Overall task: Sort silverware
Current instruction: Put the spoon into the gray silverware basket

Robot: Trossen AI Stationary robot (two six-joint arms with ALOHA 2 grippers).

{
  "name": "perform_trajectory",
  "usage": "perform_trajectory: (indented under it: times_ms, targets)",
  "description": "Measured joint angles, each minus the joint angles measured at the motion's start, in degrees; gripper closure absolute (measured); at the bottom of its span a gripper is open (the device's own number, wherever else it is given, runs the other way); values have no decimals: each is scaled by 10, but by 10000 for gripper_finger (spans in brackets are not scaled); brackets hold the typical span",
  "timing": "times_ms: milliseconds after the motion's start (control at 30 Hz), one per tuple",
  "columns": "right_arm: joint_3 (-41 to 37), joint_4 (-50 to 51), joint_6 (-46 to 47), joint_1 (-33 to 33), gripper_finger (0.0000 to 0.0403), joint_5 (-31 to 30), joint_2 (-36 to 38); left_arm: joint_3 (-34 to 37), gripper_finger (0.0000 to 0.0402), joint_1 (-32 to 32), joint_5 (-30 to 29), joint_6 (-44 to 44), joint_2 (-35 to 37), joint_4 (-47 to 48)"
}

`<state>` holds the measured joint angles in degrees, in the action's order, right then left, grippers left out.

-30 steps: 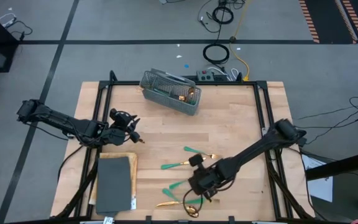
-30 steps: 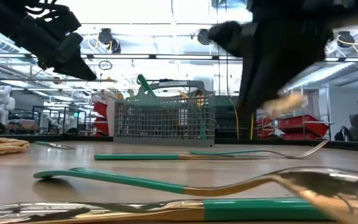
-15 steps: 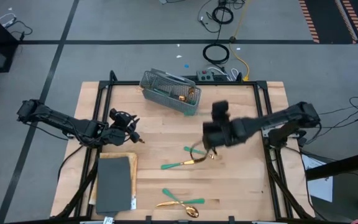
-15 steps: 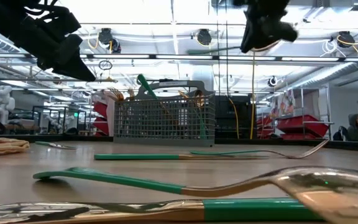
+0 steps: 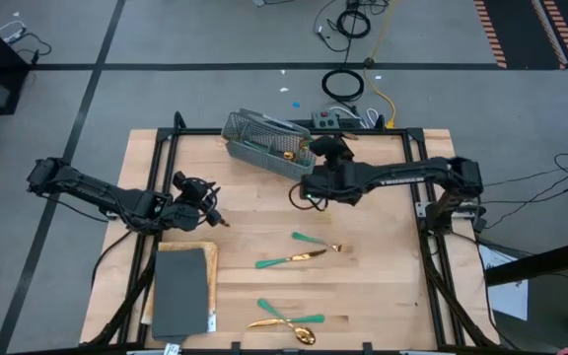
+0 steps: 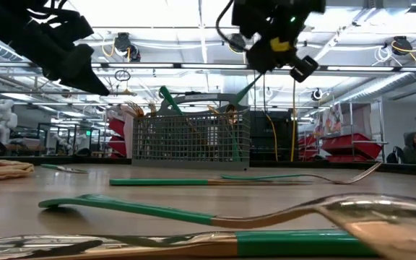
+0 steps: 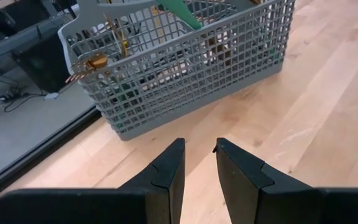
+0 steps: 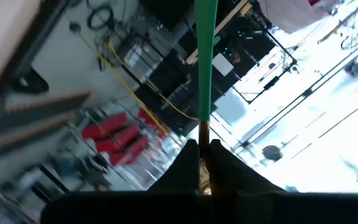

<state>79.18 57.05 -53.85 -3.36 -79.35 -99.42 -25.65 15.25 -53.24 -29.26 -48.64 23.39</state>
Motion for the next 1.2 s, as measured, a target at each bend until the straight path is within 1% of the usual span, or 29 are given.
perform_trajectory:
  times_ms: [100,300,467,600,700,833,933,1067,1200]
  targets:
    - [0,-12,-66,-6,403,-3,-11,0,303,0,-3,2,0,1]
    - [0,-11,-112,-15,403,16,-24,0,303,0,-10,12,0,2]
    - [0,-12,-161,-17,402,35,-35,0,303,0,-31,13,0,2]
    - [0,-20,-182,-17,402,46,-36,0,303,0,-33,13,0,1]
    - [0,-44,-173,-17,400,44,-36,0,303,0,-33,13,0,1]
    - [0,-45,-178,-17,366,52,-35,0,303,0,-33,13,0,1]
    - [0,-45,-183,-17,326,75,-35,0,303,0,-33,13,0,1]
    - [0,-45,-171,-17,265,77,-35,0,303,0,-32,14,0,1]
    - [0,-44,-143,-17,213,74,-35,0,303,0,-32,63,0,1]
